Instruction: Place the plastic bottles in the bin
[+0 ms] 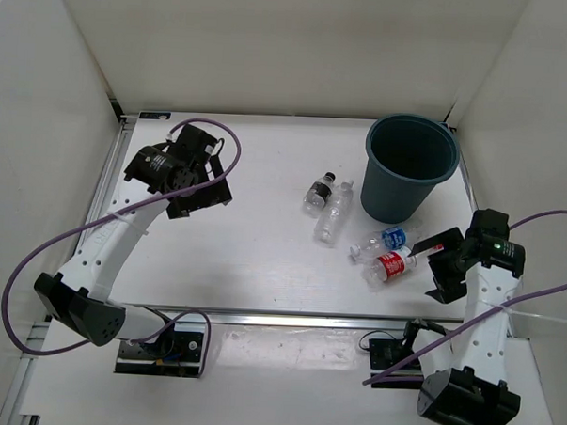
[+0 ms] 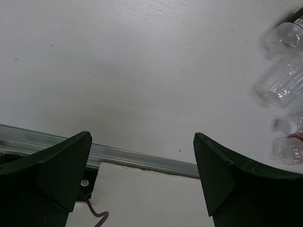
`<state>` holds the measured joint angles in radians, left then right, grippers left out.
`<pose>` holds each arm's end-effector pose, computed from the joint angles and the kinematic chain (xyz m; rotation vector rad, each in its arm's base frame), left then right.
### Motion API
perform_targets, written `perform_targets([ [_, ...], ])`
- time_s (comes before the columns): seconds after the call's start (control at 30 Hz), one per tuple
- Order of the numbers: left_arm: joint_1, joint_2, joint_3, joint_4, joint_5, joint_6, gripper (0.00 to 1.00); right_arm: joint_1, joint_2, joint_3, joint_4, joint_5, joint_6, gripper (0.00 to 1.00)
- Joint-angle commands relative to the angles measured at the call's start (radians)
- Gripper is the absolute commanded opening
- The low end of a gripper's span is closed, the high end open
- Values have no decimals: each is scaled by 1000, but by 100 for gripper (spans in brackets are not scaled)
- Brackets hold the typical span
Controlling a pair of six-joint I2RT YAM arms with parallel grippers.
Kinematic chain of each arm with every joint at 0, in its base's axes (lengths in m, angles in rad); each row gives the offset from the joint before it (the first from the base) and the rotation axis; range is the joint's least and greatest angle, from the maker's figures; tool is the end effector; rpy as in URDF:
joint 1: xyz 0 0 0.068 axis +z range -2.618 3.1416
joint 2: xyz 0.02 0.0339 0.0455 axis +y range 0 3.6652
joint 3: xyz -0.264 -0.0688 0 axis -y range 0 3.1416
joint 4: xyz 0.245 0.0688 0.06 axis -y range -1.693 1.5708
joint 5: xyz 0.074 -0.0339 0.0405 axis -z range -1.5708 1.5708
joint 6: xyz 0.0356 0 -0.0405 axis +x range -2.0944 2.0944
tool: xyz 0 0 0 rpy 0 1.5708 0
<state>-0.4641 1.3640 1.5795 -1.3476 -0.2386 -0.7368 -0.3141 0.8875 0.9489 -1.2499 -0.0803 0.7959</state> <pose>0.2170 -0.0992 0.3846 -0.4299 2.6127 -0.0716 0.1293 -0.0390 0.2916 1.4464 2.3739 0.2368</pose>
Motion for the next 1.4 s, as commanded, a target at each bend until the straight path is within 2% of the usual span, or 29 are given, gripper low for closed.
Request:
perform_targets([
  [0.0, -5, -29, -7, 2, -44, 5, 100, -5, -5, -33, 91, -59, -34, 100],
  [0.2, -5, -19, -7, 2, -87, 5, 100, -14, 51, -137, 197, -107, -34, 100],
  [0.33, -5, 15, -16, 2, -96, 5, 100, -14, 125, -193, 323, -142, -96, 100],
  [0.57, -5, 50, -72, 13, -96, -6, 100, -23, 234, -211, 424, -151, -133, 100],
  [0.77, -5, 127, -72, 27, -77, 16, 100, -23, 313, -220, 489, -162, -123, 100],
  [1.03, -5, 167, -53, 18, -77, 25, 100, -23, 448, -220, 507, -99, -103, 100],
  [1.1, -5, 167, -44, 18, -87, 25, 100, -34, 458, -231, 497, -99, -93, 92],
  [1.13, -5, 167, -44, 18, -87, 34, 100, -34, 467, -231, 485, -90, -84, 83],
  [1.2, -5, 176, -44, 18, -87, 34, 100, -34, 467, -231, 439, -64, -72, 73],
  [1.23, -5, 176, -44, 18, -87, 34, 100, -34, 452, -220, 420, -55, -72, 63],
  [1.37, -5, 176, -64, 18, -67, 34, 100, -34, 348, -190, 279, 0, -72, 40],
])
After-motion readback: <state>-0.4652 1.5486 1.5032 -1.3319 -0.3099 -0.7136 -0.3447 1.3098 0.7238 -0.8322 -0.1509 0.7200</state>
